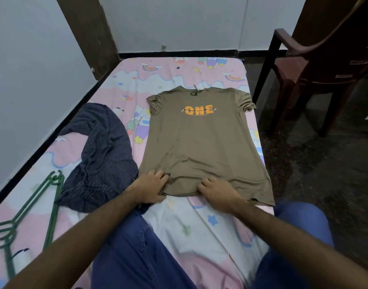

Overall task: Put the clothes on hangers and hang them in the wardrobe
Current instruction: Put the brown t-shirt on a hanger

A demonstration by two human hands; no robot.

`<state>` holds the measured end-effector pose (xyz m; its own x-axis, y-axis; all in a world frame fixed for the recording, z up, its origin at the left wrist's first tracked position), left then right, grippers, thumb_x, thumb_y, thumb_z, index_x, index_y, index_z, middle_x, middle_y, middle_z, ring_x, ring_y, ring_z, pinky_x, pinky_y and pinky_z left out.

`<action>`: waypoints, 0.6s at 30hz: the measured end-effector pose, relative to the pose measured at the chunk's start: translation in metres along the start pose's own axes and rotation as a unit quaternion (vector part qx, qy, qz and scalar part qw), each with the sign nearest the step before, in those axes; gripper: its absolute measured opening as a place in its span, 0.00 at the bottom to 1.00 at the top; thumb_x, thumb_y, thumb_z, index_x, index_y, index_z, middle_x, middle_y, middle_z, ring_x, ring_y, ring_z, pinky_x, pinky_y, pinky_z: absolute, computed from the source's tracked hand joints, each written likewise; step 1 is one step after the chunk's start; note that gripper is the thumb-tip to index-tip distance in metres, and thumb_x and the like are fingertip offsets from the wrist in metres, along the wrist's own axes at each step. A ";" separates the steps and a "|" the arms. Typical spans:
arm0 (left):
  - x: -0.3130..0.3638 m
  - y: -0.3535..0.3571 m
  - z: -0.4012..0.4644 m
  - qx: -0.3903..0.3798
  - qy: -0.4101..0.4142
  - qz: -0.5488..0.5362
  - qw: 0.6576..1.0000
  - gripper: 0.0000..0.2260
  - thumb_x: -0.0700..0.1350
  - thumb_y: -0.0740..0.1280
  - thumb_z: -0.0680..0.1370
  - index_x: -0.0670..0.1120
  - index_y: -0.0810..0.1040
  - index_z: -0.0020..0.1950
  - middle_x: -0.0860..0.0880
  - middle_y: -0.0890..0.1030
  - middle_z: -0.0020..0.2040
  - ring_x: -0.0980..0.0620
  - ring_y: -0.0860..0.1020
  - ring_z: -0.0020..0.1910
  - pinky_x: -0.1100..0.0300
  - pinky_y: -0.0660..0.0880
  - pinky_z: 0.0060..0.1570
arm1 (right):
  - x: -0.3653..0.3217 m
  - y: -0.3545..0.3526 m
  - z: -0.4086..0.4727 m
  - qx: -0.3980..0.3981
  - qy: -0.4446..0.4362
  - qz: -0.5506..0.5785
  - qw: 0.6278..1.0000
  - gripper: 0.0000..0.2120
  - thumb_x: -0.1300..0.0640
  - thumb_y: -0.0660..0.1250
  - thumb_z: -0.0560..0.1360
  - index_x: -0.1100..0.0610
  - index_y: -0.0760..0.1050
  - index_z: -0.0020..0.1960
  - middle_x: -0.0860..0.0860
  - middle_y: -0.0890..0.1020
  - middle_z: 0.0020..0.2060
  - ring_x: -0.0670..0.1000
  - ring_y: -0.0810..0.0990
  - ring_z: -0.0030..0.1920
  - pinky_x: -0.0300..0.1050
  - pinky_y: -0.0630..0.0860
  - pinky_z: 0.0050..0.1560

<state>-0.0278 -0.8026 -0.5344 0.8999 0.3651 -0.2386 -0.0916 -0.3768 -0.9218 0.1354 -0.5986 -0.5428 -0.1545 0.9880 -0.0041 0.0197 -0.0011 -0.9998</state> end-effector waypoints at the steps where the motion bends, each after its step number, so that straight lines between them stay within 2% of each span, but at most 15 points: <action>1: 0.000 0.004 0.000 0.021 0.000 0.005 1.000 0.26 0.60 0.61 0.74 0.46 0.69 0.65 0.44 0.74 0.59 0.41 0.75 0.52 0.46 0.78 0.48 | 0.008 -0.002 0.005 0.012 0.035 0.061 0.997 0.09 0.58 0.64 0.72 0.57 0.74 0.53 0.57 0.78 0.51 0.61 0.78 0.50 0.52 0.71 0.39; 2: 0.000 0.008 0.000 0.033 -0.005 0.014 0.999 0.21 0.57 0.63 0.74 0.46 0.70 0.62 0.44 0.75 0.55 0.41 0.76 0.48 0.46 0.78 0.44 | 0.017 -0.005 0.007 0.023 0.074 0.158 0.984 0.08 0.58 0.62 0.72 0.58 0.74 0.50 0.58 0.78 0.49 0.61 0.78 0.50 0.52 0.71 0.42; 3: 0.001 0.011 0.001 0.050 -0.015 0.023 0.998 0.17 0.55 0.66 0.74 0.47 0.71 0.58 0.44 0.76 0.51 0.42 0.76 0.44 0.47 0.79 0.38 | 0.029 -0.009 0.008 0.043 0.117 0.268 0.955 0.09 0.57 0.60 0.71 0.59 0.74 0.47 0.59 0.77 0.46 0.61 0.77 0.48 0.53 0.70 0.45; 5: 0.000 0.013 0.004 0.066 -0.038 0.051 0.996 0.12 0.50 0.70 0.75 0.48 0.72 0.53 0.47 0.76 0.46 0.44 0.77 0.38 0.51 0.77 0.32 | 0.056 -0.017 0.004 0.096 0.189 0.426 0.880 0.09 0.56 0.59 0.71 0.60 0.74 0.44 0.58 0.78 0.41 0.59 0.77 0.44 0.56 0.71 0.46; 6: -0.001 0.008 0.004 0.059 -0.047 0.061 0.995 0.09 0.48 0.70 0.76 0.49 0.73 0.52 0.48 0.77 0.46 0.45 0.78 0.38 0.52 0.77 0.33 | 0.065 -0.020 0.002 0.109 0.200 0.459 0.859 0.07 0.56 0.60 0.73 0.58 0.75 0.44 0.56 0.79 0.40 0.57 0.78 0.43 0.57 0.72 0.46; 8: -0.012 -0.005 0.002 0.046 -0.051 0.074 0.995 0.06 0.45 0.65 0.79 0.50 0.74 0.56 0.49 0.78 0.50 0.45 0.81 0.46 0.52 0.77 0.43 | 0.069 -0.026 -0.007 0.087 0.177 0.498 0.844 0.04 0.58 0.64 0.76 0.54 0.77 0.46 0.51 0.81 0.39 0.51 0.77 0.40 0.49 0.74 0.43; 10: -0.029 -0.013 -0.002 0.024 -0.018 0.086 0.996 0.11 0.41 0.61 0.79 0.50 0.74 0.60 0.50 0.78 0.56 0.46 0.79 0.55 0.52 0.72 0.52 | 0.062 -0.027 -0.012 0.021 0.109 0.491 0.864 0.05 0.62 0.65 0.78 0.53 0.76 0.47 0.48 0.79 0.39 0.46 0.75 0.40 0.45 0.72 0.41; 12: -0.045 -0.021 -0.013 -0.028 0.050 0.086 0.995 0.13 0.40 0.60 0.78 0.50 0.74 0.61 0.50 0.78 0.58 0.48 0.78 0.58 0.53 0.70 0.55 | 0.053 -0.021 -0.016 -0.082 0.051 0.415 0.905 0.04 0.60 0.66 0.76 0.53 0.76 0.49 0.47 0.79 0.40 0.47 0.76 0.40 0.47 0.73 0.44; 13: -0.051 -0.022 -0.021 -0.059 0.080 0.080 0.992 0.13 0.40 0.60 0.77 0.50 0.75 0.61 0.50 0.78 0.58 0.48 0.77 0.59 0.52 0.71 0.56 | 0.048 -0.017 -0.016 -0.136 0.028 0.376 0.916 0.06 0.59 0.67 0.75 0.52 0.76 0.51 0.46 0.79 0.40 0.47 0.76 0.39 0.47 0.73 0.43; 14: -0.057 -0.022 -0.029 -0.086 0.098 0.076 0.989 0.13 0.41 0.60 0.77 0.50 0.75 0.60 0.49 0.78 0.59 0.48 0.77 0.59 0.52 0.71 0.56 | 0.044 -0.013 -0.016 -0.188 0.017 0.364 0.912 0.09 0.60 0.68 0.73 0.53 0.76 0.52 0.45 0.79 0.38 0.46 0.76 0.37 0.45 0.73 0.40; 16: -0.063 -0.020 -0.039 -0.117 0.105 0.060 0.986 0.12 0.42 0.60 0.77 0.50 0.76 0.57 0.50 0.79 0.58 0.49 0.77 0.60 0.53 0.72 0.54 | 0.035 -0.013 -0.014 -0.293 0.032 0.417 0.860 0.12 0.64 0.70 0.72 0.55 0.76 0.54 0.45 0.80 0.35 0.45 0.78 0.32 0.41 0.73 0.32; 18: -0.062 -0.019 -0.042 -0.143 0.099 0.026 0.985 0.10 0.44 0.60 0.76 0.50 0.77 0.54 0.51 0.79 0.57 0.49 0.77 0.58 0.54 0.72 0.53 | 0.029 -0.020 -0.008 -0.349 0.072 0.489 0.796 0.12 0.64 0.69 0.74 0.58 0.77 0.57 0.47 0.82 0.36 0.47 0.80 0.30 0.39 0.73 0.27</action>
<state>-0.0641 -0.8539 -0.4892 0.9650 0.1768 -0.1938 -0.0421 -0.6247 -0.7797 0.1382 -0.5687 -0.5231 0.3852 0.5756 -0.7213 0.6131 -0.7438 -0.2661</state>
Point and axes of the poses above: each hand's wrist, its own z-axis towards the middle knuckle, its own y-axis out of the palm, x = y × z, the point moved 3 cm from there along z, towards the middle knuckle
